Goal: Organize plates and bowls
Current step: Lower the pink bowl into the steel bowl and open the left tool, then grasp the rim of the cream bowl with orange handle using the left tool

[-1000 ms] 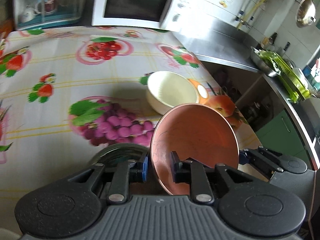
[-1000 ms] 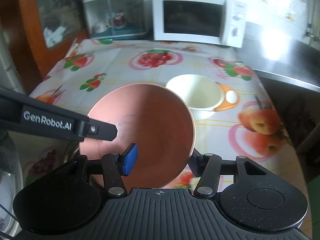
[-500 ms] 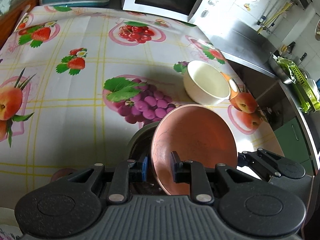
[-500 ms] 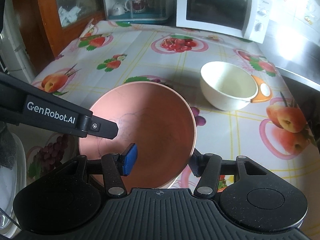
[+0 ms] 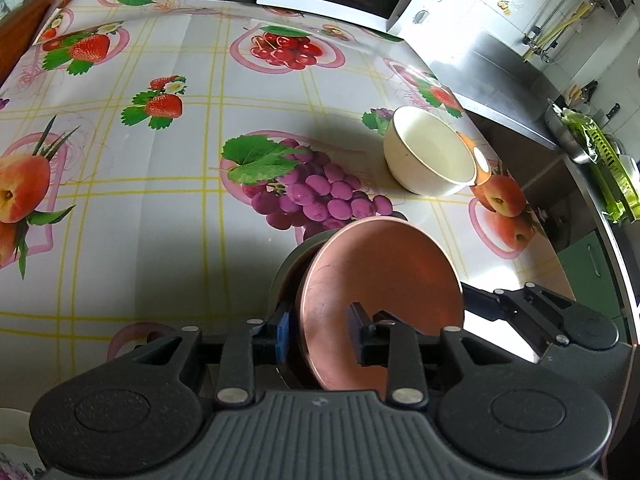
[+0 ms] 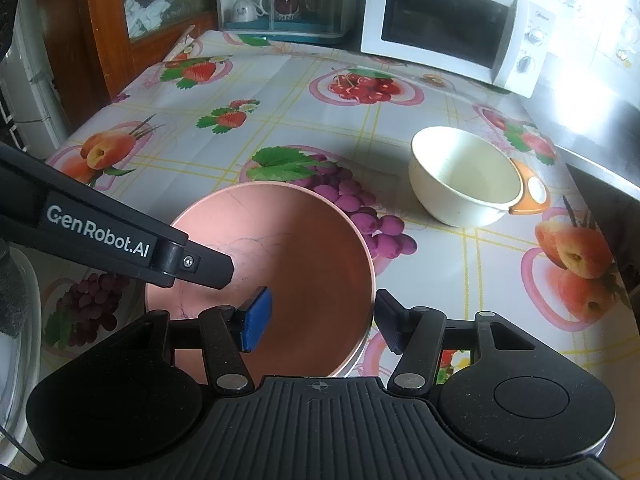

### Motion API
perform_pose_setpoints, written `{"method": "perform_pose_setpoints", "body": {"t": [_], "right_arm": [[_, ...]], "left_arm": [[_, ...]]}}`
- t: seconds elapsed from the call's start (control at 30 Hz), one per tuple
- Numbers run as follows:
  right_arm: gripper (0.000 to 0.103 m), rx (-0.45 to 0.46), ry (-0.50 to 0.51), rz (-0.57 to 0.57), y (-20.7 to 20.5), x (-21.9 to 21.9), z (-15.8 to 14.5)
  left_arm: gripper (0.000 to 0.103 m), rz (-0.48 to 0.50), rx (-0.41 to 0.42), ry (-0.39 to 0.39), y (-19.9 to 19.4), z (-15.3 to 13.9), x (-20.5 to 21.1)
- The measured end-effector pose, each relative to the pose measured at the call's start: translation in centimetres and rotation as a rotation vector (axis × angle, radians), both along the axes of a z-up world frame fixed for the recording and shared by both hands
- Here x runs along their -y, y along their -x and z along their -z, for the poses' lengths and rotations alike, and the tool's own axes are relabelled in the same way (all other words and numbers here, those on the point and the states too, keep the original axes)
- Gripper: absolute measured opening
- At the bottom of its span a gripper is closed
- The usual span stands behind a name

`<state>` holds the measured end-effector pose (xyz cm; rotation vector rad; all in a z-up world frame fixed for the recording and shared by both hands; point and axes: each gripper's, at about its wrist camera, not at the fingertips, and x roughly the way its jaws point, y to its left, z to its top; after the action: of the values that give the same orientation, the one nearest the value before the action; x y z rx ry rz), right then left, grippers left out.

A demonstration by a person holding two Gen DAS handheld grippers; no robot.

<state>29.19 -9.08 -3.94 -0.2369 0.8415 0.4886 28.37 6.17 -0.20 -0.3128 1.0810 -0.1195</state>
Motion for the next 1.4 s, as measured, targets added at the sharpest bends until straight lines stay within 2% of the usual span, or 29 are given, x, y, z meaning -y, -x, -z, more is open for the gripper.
{"method": "perform_pose_setpoints", "body": {"t": [0.1, 0.33, 0.43, 0.47, 0.63, 0.9, 1.4], "right_arm": [[0.058, -0.003, 0.002, 0.000, 0.0, 0.1, 0.1], [0.058, -0.016, -0.004, 0.009, -0.1, 0.4, 0.4], [0.058, -0.017, -0.007, 0.009, -0.2, 0.5, 0.4], [0.058, -0.015, -0.008, 0.011, -0.2, 0.5, 0.3], [0.062, -0.009, -0.035, 0.024, -0.4, 1.4, -0.3], [0.062, -0.004, -0.081, 0.099, -2.6, 4.1, -1.7], [0.062, 0.013, -0.092, 0.268, -9.9, 8.8, -1.8]], "left_arm": [[0.040, 0.010, 0.000, 0.003, 0.0, -0.1, 0.2], [0.070, 0.047, 0.033, -0.011, 0.2, -0.9, 1.0], [0.074, 0.053, 0.051, -0.024, 0.2, -1.3, 1.0], [0.079, 0.056, 0.056, -0.011, 0.2, -1.4, 0.9], [0.081, 0.042, 0.076, -0.021, 0.0, -1.9, 0.6], [0.080, 0.055, 0.105, -0.040, -2.2, -2.6, 1.5], [0.079, 0.115, 0.120, -0.067, -9.6, -2.9, 5.5]]}}
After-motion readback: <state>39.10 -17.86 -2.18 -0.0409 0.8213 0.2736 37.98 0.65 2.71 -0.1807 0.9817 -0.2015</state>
